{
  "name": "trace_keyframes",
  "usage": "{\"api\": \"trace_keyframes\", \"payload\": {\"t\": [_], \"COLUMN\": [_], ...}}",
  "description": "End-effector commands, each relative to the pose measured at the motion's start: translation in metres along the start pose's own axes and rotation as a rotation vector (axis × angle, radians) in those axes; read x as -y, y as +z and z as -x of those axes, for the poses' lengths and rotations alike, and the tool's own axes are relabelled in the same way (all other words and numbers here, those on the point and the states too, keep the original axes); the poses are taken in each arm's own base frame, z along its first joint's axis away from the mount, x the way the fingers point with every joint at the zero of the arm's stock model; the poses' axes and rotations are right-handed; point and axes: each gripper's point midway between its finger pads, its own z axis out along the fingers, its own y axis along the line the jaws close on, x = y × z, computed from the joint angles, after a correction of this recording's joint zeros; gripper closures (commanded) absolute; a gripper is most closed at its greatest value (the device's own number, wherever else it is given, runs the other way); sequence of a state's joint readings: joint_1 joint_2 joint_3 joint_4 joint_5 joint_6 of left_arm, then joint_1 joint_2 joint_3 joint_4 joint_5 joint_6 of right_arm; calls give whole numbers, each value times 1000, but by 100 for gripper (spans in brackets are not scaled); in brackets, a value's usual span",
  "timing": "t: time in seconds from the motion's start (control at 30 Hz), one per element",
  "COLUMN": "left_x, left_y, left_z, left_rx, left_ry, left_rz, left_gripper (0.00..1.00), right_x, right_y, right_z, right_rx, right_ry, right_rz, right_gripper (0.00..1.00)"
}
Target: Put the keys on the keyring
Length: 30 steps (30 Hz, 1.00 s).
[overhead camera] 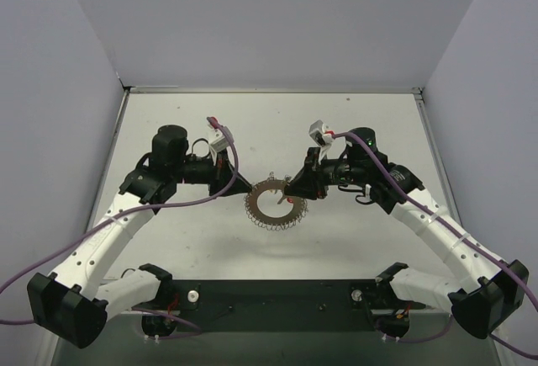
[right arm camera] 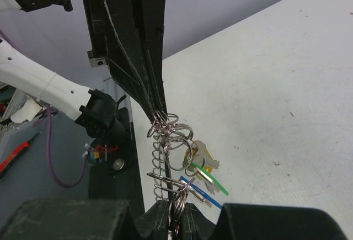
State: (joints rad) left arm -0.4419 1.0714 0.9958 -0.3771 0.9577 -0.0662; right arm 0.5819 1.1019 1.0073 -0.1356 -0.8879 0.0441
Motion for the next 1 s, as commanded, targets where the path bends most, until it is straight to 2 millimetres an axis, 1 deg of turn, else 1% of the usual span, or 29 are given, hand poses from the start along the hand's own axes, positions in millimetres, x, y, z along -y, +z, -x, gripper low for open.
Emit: {"api": "trace_keyframes", "payload": {"t": [0.0,0.2,0.27,0.33,0.37,0.43,0.47,0.5,0.53,0.6,0.63,0.73,0.97], "left_x": [9,13,17,16,19,17,21,20,19,23,22,26,29], "left_y": [-1,-5,-8,-10,-14,-17,-21,-23,-24,-29,-29,-33,-38], "left_z": [20,24,28,28,31,32,36,41,38,44,42,46,47], "left_rx": [37,55,70,81,96,121,144,169,176,218,223,257,286], "left_ry": [82,115,142,174,197,223,252,272,274,305,311,336,360], "left_rz": [-43,-28,-26,-5,3,36,47,67,77,98,101,113,128], "left_gripper": [100,100,100,100,100,100,100,100,100,100,100,100,100], "right_x": [-12,-10,-9,-7,-6,-5,-5,-5,-5,-5,-4,-3,2], "right_y": [-4,-3,-3,-2,-2,-2,-2,-2,-2,-2,-1,0,7], "right_z": [23,22,21,21,20,21,22,22,22,23,23,24,21], "right_rx": [74,72,71,70,70,73,76,77,78,83,83,86,69], "right_ry": [-79,-80,-79,-74,-69,-63,-63,-59,-57,-50,-47,-33,20], "right_rz": [47,41,38,30,28,27,27,29,32,33,33,34,36], "right_gripper": [100,100,100,100,100,100,100,100,100,100,100,100,100]}}
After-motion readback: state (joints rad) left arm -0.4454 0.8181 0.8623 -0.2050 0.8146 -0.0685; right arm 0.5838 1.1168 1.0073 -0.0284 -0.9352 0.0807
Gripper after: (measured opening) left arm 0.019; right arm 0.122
